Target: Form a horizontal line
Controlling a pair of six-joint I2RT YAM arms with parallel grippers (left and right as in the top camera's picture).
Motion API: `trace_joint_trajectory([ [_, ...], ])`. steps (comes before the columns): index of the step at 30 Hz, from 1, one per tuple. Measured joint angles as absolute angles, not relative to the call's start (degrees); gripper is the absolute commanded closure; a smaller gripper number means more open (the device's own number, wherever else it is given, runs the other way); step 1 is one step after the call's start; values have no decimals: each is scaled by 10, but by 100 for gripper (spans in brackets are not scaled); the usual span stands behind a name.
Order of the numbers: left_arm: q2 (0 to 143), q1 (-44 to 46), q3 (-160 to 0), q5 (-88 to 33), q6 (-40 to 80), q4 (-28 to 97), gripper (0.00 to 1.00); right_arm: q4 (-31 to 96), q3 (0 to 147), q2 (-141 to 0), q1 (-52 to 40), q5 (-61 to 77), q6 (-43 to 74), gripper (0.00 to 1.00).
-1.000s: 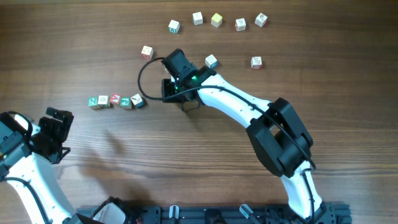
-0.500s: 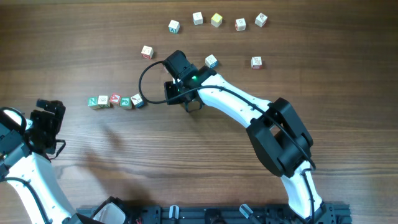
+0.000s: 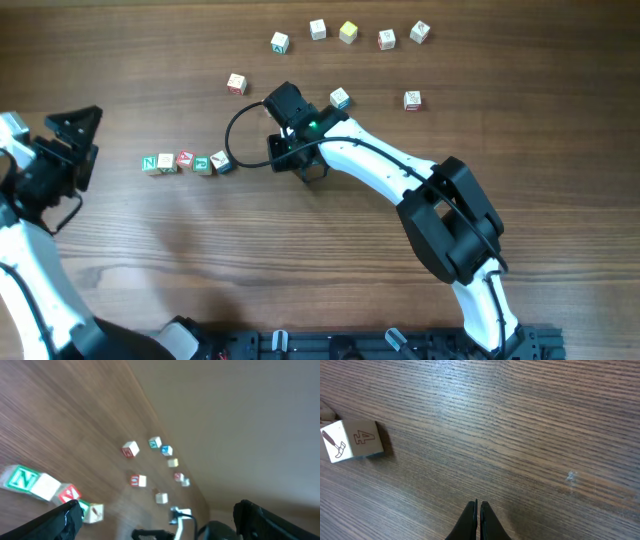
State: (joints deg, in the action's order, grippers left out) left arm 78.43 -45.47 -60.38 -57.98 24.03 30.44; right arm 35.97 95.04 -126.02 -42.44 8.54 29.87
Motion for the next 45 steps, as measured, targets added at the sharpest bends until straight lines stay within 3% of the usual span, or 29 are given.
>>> trace_joint_trajectory([
  [10, 811, -405, -621, -682, 143, 477, 0, 476, 950, -1260, -418, 90, 298, 96],
  [19, 703, -243, -622, -689, 103, 522, 0, 594, 950, -1260, -403, 90, 297, 96],
  [27, 647, -200, -684, -579, 156, 537, 0, 607, 950, -1260, -403, 90, 281, 95],
  [32, 659, -207, -754, -444, 171, 589, 0, 581, 950, -1260, -403, 89, 279, 96],
  [38, 734, -220, -782, -272, 152, 611, 0, 518, 950, -1260, -403, 89, 277, 96],
  [45, 886, -261, -783, -189, 126, 594, 0, 427, 950, -1260, -403, 90, 277, 96],
])
